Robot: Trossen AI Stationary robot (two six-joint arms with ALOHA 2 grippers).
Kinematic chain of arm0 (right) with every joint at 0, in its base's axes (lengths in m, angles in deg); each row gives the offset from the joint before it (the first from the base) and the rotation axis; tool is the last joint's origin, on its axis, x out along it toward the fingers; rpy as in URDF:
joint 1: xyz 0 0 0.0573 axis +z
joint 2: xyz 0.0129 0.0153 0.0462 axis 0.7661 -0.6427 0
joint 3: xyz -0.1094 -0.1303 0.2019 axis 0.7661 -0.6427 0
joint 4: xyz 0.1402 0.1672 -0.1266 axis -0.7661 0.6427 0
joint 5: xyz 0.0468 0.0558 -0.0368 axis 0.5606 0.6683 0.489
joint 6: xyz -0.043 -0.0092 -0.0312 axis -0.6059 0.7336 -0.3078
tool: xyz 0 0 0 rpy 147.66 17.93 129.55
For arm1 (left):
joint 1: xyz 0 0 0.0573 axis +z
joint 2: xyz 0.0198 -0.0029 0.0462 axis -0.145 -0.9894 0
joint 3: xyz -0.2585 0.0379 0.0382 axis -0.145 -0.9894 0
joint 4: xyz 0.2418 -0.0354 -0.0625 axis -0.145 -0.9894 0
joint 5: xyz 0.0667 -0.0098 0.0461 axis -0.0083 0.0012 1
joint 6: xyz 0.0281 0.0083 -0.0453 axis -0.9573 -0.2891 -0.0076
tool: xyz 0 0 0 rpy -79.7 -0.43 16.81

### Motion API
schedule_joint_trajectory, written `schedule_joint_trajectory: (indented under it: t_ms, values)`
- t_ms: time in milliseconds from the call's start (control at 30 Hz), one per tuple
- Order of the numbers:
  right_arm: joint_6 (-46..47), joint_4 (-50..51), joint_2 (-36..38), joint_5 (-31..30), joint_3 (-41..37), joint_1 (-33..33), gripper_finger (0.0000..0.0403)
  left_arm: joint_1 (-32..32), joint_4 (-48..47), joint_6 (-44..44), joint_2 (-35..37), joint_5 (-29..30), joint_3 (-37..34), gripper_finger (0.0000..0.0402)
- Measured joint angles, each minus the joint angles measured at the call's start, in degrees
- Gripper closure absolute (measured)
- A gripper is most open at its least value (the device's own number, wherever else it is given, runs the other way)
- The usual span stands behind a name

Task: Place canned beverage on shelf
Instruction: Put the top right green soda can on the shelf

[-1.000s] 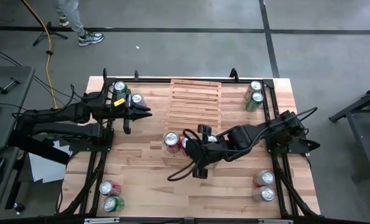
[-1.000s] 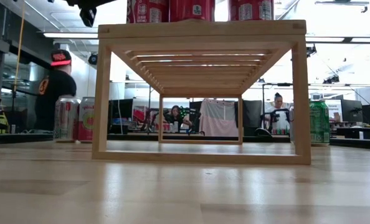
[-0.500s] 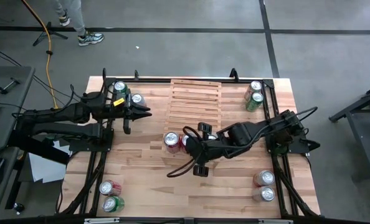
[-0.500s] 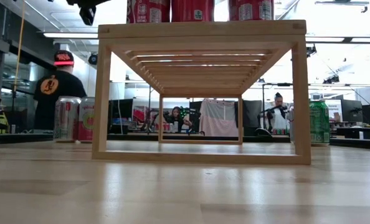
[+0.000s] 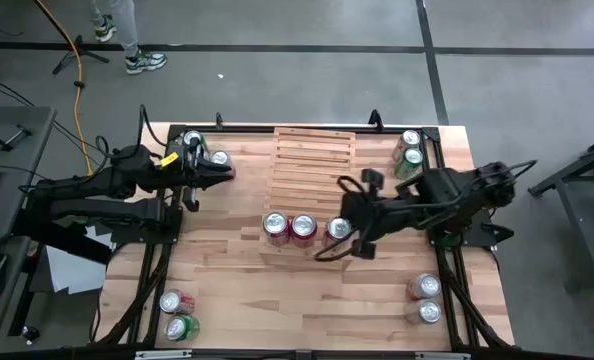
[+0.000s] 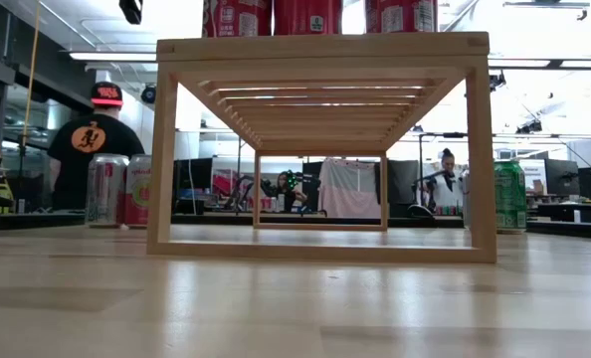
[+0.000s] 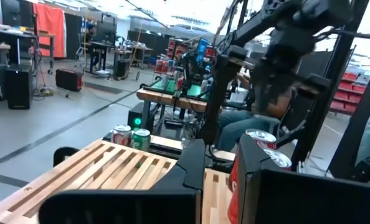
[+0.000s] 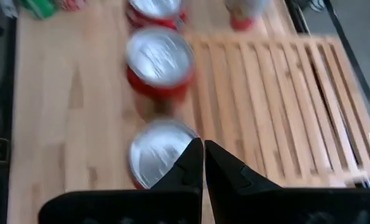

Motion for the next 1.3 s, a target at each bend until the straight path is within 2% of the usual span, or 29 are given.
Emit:
schedule_joint_trajectory:
  t_ms: [167, 367, 567, 700, 1300]
  values:
    - [5.65, -5.42, 13.83, -3.73, -15.52, 1.16, 0.0403, 0.02, 0.25, 0.49, -1.68, 0.78, -0.02, 0.0401]
    - [8.24, -18.64, 30.47, -7.09, -33.9, 2.63, 0.0403, 0.07, 1.48, 3.0, -3.99, 4.42, -0.07, 0.0401]
    - [6.08, -31.49, 40.05, -7.26, -45.57, -0.23, 0.0403, 0.06, 1.81, 5.91, -5.16, 4.56, -0.08, 0.0401]
    - [4.88, -34.71, 42.21, -7.16, -48.54, -2.38, 0.0403, 0.07, 1.8, 6.0, -5.25, 4.57, -0.09, 0.0401]
    - [5.42, -35.19, 41.73, -6.58, -48.72, -4.48, 0.0403, 0.07, 1.54, 5.93, -5.23, 4.61, -0.07, 0.0401]
